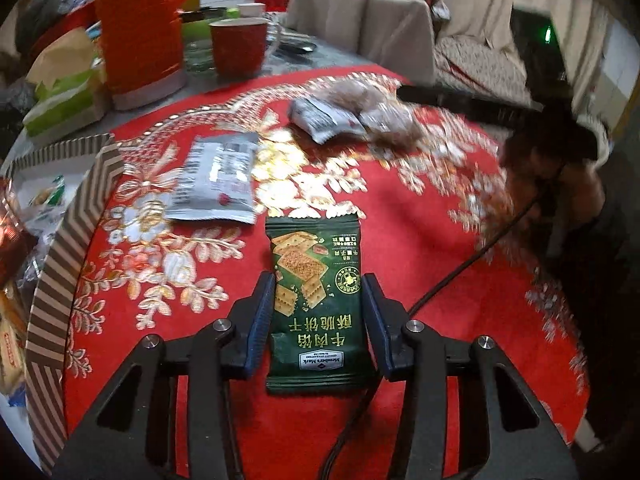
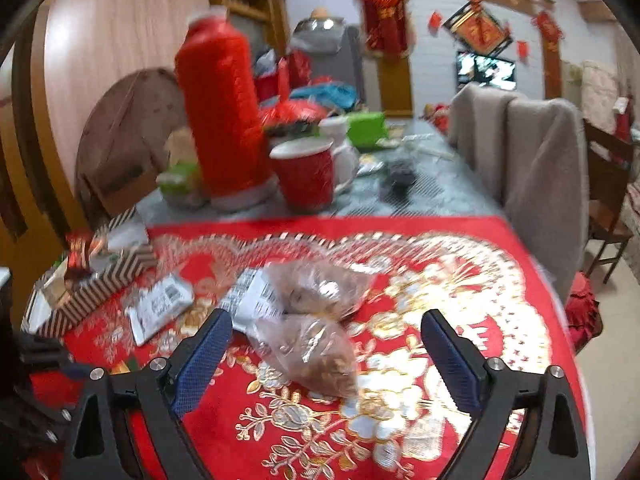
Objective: Organize snacks
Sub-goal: 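Grasp the green cracker pack with the left tool while the right grasps the clear date bag, then carry both into the white box and open both tools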
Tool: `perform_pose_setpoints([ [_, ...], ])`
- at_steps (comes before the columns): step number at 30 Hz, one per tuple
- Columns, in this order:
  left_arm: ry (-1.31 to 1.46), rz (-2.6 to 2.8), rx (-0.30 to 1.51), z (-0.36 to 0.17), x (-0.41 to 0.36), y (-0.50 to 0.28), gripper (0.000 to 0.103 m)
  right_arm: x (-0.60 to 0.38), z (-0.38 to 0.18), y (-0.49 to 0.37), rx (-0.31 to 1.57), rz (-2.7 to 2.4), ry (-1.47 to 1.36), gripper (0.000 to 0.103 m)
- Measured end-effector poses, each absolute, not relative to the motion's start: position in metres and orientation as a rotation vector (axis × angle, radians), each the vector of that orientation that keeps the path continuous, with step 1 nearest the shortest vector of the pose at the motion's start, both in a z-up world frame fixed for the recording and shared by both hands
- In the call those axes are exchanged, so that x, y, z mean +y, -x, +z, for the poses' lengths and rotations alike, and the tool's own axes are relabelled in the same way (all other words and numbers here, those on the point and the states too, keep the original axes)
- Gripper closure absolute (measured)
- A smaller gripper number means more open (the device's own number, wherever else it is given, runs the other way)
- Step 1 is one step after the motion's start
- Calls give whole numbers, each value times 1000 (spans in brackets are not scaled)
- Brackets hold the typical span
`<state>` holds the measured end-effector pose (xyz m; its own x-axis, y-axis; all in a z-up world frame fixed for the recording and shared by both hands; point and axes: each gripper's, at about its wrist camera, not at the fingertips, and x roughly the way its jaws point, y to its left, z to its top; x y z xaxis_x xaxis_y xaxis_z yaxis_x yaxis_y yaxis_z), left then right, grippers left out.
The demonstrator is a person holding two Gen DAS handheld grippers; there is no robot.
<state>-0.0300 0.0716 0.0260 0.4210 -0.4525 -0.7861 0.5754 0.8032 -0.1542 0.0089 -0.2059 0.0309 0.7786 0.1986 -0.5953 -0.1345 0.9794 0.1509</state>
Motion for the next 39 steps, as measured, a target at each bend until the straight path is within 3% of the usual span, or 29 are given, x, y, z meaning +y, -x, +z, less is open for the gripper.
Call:
perform_pose_setpoints([
  [6,-78,-632,931,33,87,25,61,-204,17,-46,751,166,-148,14],
  [8,-71,-628,929,34,89,26,61,-206,7,-58,815,136,-161,25],
  [9,-70,-628,928,34,90,26,61,-206,2,-64,852,139,-169,36],
  [10,-70,-625,925,35,92,27,61,-205,0,-66,864,139,-165,42],
  [12,-67,-619,926,35,93,26,61,-200,0,-68,869,151,-128,52],
  [14,-63,-614,932,34,95,26,61,-197,0,-68,871,141,-102,55],
  [16,-60,-609,932,34,95,25,61,-198,0,-67,869,126,-103,70],
  [18,-53,-604,924,36,97,25,61,-202,3,-62,837,122,-129,76],
  [26,-33,-595,906,41,101,24,61,-201,24,-35,690,68,-114,77],
  [39,111,-556,790,80,151,21,61,-125,52,-23,663,33,-5,77],
])
